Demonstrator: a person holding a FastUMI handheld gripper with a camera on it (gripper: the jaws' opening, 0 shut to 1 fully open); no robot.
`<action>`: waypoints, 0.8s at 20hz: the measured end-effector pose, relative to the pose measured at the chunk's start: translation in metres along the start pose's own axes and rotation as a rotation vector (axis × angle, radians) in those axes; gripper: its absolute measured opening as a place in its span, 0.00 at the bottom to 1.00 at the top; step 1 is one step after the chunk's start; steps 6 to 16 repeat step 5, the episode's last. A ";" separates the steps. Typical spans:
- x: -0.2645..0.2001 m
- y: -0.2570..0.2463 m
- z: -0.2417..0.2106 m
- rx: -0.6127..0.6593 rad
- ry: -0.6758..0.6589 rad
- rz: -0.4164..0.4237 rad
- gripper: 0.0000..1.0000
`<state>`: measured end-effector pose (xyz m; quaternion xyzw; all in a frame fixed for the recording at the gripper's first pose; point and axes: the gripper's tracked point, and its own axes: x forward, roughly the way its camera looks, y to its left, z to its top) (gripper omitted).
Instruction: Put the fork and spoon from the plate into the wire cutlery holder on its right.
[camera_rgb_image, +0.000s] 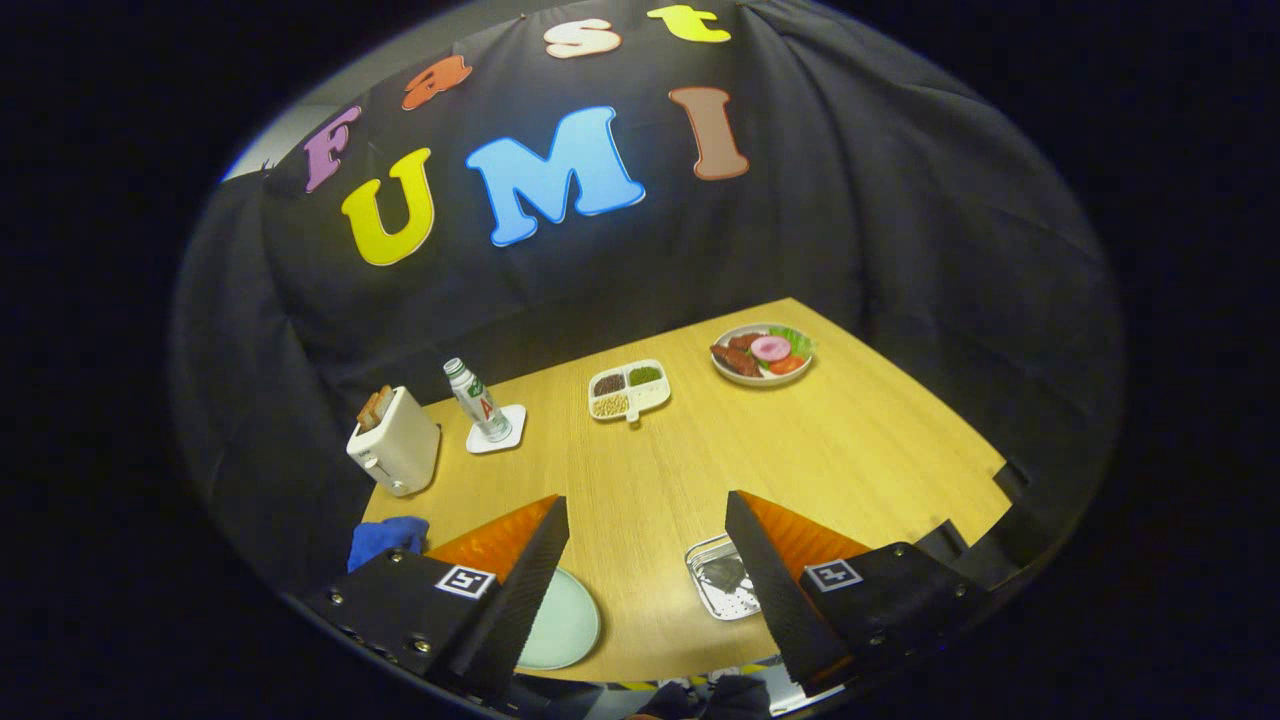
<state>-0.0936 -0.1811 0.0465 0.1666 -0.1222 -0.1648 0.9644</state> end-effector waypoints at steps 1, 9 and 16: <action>-0.004 -0.003 0.008 -0.032 -0.043 -0.018 0.98; -0.019 -0.006 0.048 -0.160 -0.234 -0.053 0.98; -0.019 -0.006 0.048 -0.160 -0.234 -0.053 0.98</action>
